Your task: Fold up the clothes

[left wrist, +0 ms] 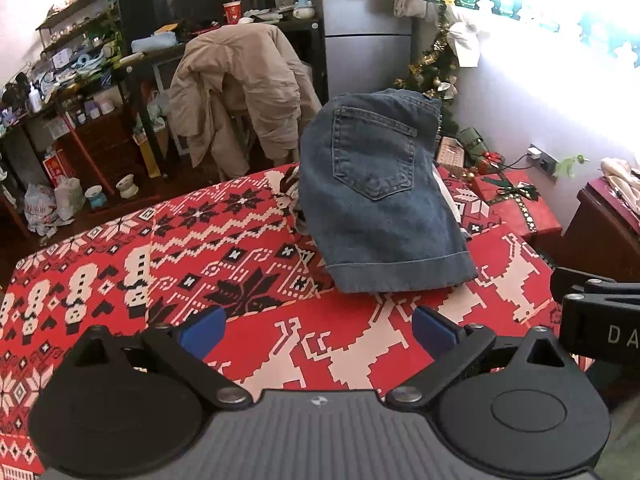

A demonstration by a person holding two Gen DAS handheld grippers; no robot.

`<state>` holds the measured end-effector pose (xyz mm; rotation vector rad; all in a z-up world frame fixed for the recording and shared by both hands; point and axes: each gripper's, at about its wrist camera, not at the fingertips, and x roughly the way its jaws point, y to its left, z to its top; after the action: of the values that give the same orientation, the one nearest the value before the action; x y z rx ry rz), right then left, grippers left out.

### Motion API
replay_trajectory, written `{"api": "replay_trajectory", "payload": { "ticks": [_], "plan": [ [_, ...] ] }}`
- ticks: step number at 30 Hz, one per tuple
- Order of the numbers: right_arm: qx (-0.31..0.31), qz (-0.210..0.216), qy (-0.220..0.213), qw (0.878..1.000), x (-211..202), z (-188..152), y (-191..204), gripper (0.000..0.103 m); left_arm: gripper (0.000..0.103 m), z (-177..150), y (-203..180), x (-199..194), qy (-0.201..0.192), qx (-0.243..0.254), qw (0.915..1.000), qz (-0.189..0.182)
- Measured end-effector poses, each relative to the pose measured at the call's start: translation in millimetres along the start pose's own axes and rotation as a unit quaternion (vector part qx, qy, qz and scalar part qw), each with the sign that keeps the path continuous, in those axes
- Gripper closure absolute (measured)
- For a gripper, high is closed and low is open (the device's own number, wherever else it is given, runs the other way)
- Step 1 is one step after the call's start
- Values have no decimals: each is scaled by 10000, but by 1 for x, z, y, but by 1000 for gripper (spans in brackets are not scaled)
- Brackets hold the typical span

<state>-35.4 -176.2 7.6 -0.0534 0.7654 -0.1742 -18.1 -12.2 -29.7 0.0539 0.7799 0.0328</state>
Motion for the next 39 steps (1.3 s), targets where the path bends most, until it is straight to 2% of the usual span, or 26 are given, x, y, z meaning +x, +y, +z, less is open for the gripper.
{"api": "replay_trajectory", "payload": {
  "ticks": [4,6,11,16,19,22,28,30,31,35,39],
  "plan": [
    [167,80,-129,9997,5,-9,0,1,3,-3,13,15,287,-359,9980,-429],
    [312,167,-140,9993,10,-14,-2,1,5,-5,18,24,352,-469,9969,-518],
    [225,510,22,9984,34,-21,1,1,21,-9,30,47,385,-642,9949,-680],
    [10,738,-117,9972,60,-28,9,2,30,-4,38,74,451,-932,9895,-1004],
    [-42,921,-164,9956,77,-26,14,7,35,4,37,90,476,-891,9899,-994],
    [-73,912,-195,9956,98,-23,20,12,43,11,33,108,616,-855,9903,-905],
    [228,1048,-79,9942,147,-13,21,22,44,15,31,139,821,-899,9873,-1024],
    [360,1135,-12,9929,163,-11,19,31,44,15,31,146,838,-889,9861,-1122],
    [405,1166,14,9924,170,-10,18,32,44,15,30,150,835,-878,9854,-1198],
    [553,1207,55,9911,196,-10,17,38,45,16,28,167,926,-898,9851,-1135],
    [728,1367,162,9878,216,-8,16,47,48,18,31,181,1026,-1081,9782,-1444]
  ]
}}
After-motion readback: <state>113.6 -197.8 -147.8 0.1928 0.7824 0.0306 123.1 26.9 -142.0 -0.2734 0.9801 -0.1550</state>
